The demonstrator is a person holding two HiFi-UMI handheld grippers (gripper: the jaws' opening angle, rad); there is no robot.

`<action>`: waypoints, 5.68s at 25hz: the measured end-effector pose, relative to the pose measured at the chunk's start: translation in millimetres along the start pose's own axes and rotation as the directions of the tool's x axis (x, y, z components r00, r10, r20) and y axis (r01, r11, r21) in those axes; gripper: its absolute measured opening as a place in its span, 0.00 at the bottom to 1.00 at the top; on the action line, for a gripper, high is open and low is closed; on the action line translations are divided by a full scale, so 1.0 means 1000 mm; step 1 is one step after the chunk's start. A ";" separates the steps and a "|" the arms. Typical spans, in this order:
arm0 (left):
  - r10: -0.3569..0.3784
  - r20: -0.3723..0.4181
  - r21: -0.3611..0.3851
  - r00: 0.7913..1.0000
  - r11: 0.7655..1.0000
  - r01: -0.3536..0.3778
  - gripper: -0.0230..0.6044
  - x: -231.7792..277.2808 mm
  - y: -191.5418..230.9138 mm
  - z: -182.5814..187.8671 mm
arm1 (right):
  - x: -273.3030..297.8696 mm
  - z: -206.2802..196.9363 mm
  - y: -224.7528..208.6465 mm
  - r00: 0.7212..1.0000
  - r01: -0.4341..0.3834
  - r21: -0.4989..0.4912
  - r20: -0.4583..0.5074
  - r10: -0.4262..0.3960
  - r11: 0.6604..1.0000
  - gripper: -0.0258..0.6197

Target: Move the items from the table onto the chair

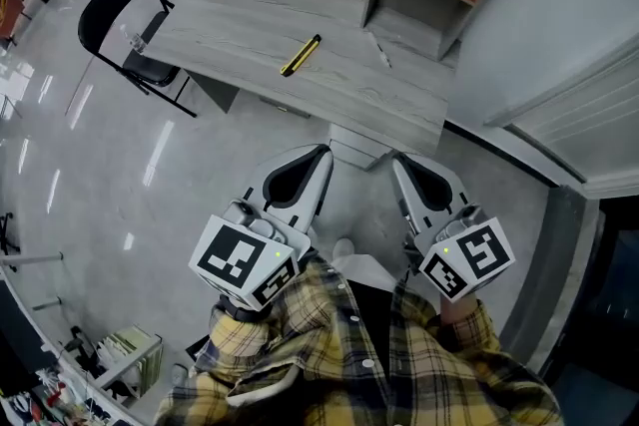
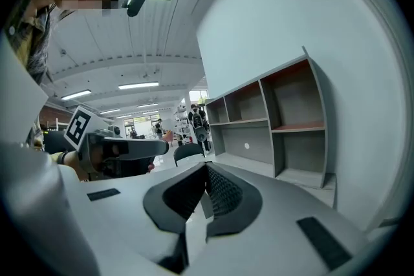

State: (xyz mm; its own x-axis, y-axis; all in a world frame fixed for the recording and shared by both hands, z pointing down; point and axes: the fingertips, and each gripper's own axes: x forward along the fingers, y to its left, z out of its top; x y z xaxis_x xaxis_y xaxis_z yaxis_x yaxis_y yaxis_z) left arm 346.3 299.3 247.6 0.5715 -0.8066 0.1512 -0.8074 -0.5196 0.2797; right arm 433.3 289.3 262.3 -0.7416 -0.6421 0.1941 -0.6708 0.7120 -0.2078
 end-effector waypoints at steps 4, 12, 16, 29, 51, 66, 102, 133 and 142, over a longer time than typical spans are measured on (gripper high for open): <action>-0.008 -0.008 -0.003 1.000 1.000 0.008 0.04 0.009 0.056 0.014 | 0.056 0.008 -0.002 1.000 0.011 0.006 -0.004 -0.011 1.000 0.07; -0.061 -0.042 0.005 0.997 0.998 0.061 0.04 0.014 0.161 0.044 | 0.157 0.024 -0.004 0.995 0.103 0.033 -0.011 -0.103 0.994 0.07; -0.100 -0.073 -0.006 0.992 0.995 0.099 0.04 0.018 0.198 0.045 | 0.187 0.021 -0.010 0.985 0.172 0.054 -0.025 -0.171 0.984 0.07; -0.134 -0.153 -0.079 0.979 0.989 0.123 0.04 0.076 0.277 0.030 | 0.264 0.008 -0.057 0.967 0.234 0.088 -0.125 -0.222 0.968 0.07; -0.217 -0.230 0.027 0.949 0.973 0.230 0.04 0.229 0.322 0.076 | 0.336 0.055 -0.166 0.962 0.268 0.112 -0.079 -0.260 0.957 0.07; -0.372 -0.308 0.007 0.876 0.920 0.393 0.05 0.250 0.297 0.061 | 0.298 0.056 -0.164 0.888 0.458 0.159 -0.047 -0.457 0.874 0.07; -0.025 -0.773 0.059 0.634 0.992 0.112 0.33 0.270 0.365 -0.219 | 0.274 -0.005 -0.195 0.870 0.493 0.238 -0.162 -0.466 0.837 0.07; 0.142 -0.651 0.089 0.746 0.990 -0.110 0.22 0.254 0.406 -0.158 | 0.324 0.008 -0.189 0.963 0.262 0.203 -0.124 -0.241 0.944 0.07; 0.345 -0.491 0.038 0.800 0.926 -0.377 0.22 0.183 0.473 -0.081 | 0.405 0.020 -0.139 0.986 -0.035 0.139 -0.156 0.056 0.990 0.07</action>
State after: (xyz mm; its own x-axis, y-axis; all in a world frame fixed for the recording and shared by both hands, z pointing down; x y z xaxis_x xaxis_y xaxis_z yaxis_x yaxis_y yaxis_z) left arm 81.2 -71.5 484.2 0.2505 -0.6864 0.6828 -0.9680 -0.1878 0.1664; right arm 226.3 -75.3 350.2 -0.7684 -0.5489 0.3290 -0.6389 0.6872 -0.3457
